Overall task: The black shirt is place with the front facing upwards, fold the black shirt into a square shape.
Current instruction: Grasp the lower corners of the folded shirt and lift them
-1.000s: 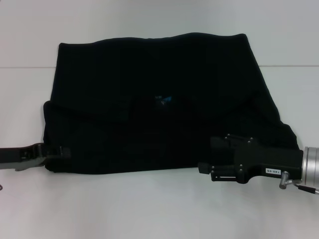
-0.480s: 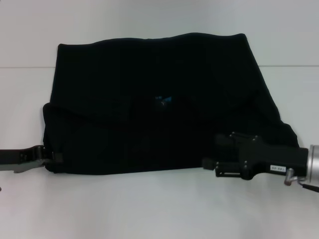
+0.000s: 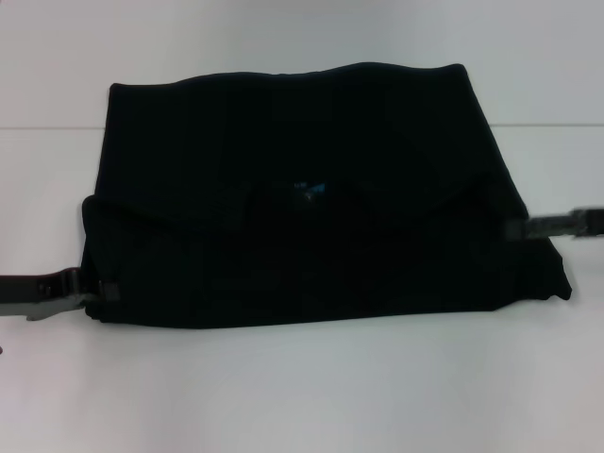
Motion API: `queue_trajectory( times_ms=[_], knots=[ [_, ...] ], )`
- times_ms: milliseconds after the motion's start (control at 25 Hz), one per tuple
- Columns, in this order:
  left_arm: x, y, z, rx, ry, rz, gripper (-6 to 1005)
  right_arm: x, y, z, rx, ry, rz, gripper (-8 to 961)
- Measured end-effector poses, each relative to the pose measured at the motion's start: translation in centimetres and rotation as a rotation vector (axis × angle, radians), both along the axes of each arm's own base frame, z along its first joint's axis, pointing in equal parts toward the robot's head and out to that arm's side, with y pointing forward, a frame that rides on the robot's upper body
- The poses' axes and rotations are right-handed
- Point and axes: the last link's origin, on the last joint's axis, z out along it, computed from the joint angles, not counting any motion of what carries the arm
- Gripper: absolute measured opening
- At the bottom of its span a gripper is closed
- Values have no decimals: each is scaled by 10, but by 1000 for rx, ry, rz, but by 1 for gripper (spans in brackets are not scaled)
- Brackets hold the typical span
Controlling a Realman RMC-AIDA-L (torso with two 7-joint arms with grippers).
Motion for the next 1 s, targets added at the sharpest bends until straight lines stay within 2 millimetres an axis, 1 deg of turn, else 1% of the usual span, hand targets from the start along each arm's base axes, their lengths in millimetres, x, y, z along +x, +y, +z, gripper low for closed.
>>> queue_trajectory(
  times_ms=[120,200,280,400,560,800,960,1000],
  knots=[
    [1,1,0,-1,0,-3,37,2,11,23,-37,-85,-211,924],
    [1,1,1,-1,1,-6,37,2,15,30,-43,-148,-287,924],
    [3,3,0,-2,1,-12,37,2,19,31,-42,-211,-312,922],
    [4,4,0,-3,1,-16,37,3,22,19,-61,-250,-318,919],
    [4,4,0,-3,2,-17,37,4,22,-1,-76,-256,-310,915],
    [4,4,1,-1,1,-16,36,0,24,-26,-88,-257,-287,914],
    [4,4,2,1,1,-15,36,-4,25,-37,-117,-280,-268,915],
    [4,5,2,3,1,-15,36,-5,25,-39,-123,-286,-263,900]
  ],
)
